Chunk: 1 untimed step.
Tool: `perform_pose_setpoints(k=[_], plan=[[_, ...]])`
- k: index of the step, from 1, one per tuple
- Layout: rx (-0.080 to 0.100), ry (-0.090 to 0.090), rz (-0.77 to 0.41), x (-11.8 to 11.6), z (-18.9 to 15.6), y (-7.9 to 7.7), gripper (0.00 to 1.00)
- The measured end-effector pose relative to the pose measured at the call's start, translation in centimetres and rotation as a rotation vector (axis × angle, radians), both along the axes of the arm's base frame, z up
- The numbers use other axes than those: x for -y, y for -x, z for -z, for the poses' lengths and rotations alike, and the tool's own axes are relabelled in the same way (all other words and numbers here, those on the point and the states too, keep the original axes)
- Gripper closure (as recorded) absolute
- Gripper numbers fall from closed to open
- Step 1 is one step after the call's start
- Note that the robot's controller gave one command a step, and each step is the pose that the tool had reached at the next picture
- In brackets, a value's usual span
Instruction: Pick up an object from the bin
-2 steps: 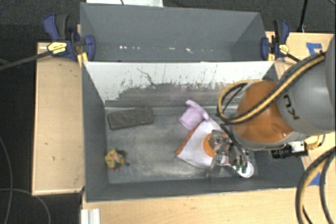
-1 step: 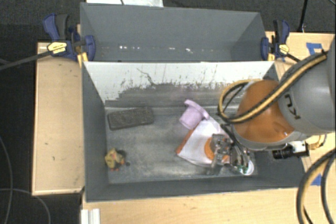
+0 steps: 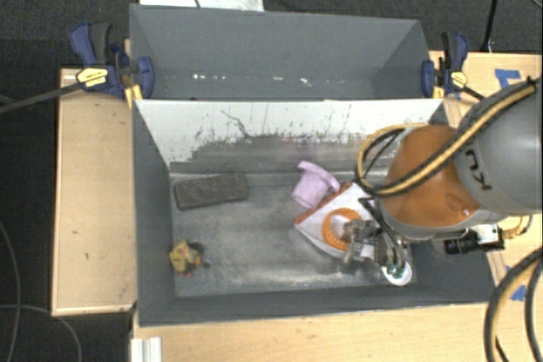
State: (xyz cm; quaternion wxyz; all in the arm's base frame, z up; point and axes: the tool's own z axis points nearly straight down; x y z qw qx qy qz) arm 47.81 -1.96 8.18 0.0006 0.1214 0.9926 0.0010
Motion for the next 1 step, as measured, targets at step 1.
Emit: perform_pose_setpoints(k=[1], plan=[[0.002,0.001,-0.001,0.06,-1.15,-0.09,1.00]])
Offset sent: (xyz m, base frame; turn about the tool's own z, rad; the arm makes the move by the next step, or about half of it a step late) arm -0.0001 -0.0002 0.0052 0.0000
